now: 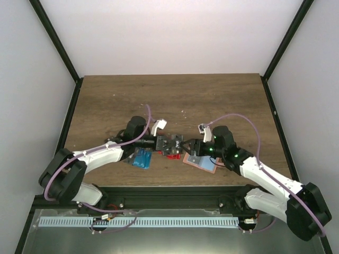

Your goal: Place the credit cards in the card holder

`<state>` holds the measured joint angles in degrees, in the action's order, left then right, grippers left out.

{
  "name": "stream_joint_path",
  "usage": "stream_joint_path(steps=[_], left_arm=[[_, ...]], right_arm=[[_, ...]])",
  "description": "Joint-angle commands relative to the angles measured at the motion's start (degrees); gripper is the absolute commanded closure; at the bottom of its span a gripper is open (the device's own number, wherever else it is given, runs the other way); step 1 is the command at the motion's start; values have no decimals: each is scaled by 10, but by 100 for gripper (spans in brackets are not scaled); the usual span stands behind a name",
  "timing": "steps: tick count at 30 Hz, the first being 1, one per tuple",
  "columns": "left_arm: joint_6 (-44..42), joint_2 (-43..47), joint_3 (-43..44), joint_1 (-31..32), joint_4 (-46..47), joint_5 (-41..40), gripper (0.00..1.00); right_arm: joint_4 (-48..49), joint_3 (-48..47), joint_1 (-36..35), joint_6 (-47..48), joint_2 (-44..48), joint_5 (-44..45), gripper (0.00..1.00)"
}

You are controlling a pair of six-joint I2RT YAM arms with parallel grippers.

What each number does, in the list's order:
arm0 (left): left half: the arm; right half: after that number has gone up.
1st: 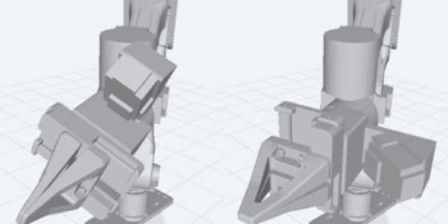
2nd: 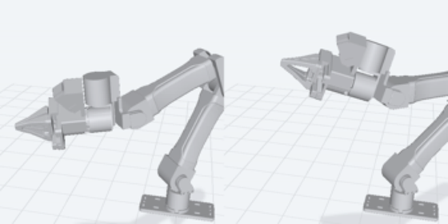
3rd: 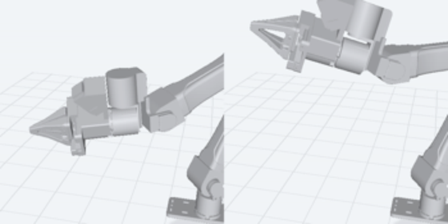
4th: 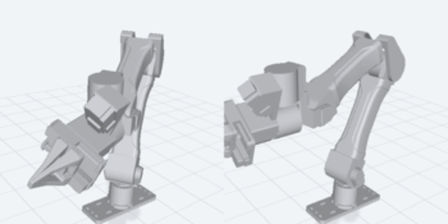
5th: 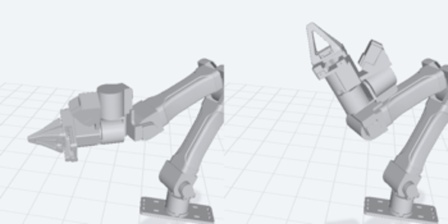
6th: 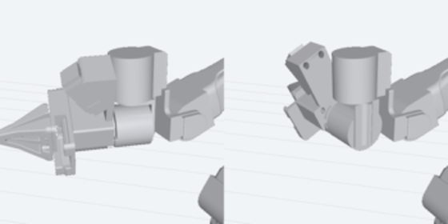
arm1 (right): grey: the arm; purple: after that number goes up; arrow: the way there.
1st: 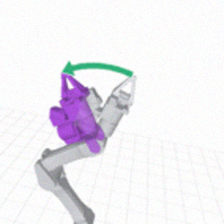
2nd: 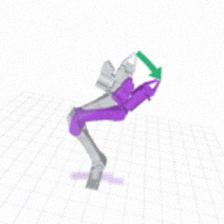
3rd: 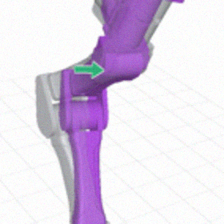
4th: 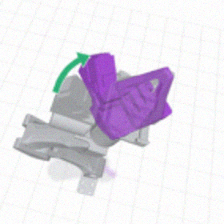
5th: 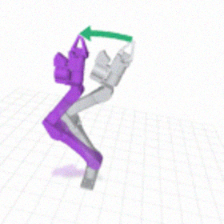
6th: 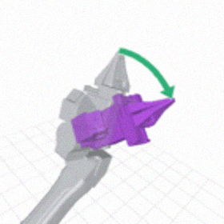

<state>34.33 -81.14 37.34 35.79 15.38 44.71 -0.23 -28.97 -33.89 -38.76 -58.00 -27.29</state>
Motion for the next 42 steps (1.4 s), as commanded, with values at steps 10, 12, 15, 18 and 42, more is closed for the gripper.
stream_joint_path(steps=[10, 12, 15, 18, 42], left_arm=[[53, -85, 68, 63, 101, 57, 96], [54, -97, 74, 67, 110, 63, 96], [54, -116, 92, 77, 102, 62, 96], [31, -142, 116, 88, 70, 42, 96], [-22, -355, 261, 139, 19, -34, 96]], right_arm=[[-69, 52, 27, -31, 90, 21, 39], [-69, 56, 31, -32, 101, 15, 39], [-111, 52, 36, -44, 112, 68, 41], [-213, 34, 38, -89, 113, 200, 48], [-345, 109, 37, -290, 123, 332, 71]])
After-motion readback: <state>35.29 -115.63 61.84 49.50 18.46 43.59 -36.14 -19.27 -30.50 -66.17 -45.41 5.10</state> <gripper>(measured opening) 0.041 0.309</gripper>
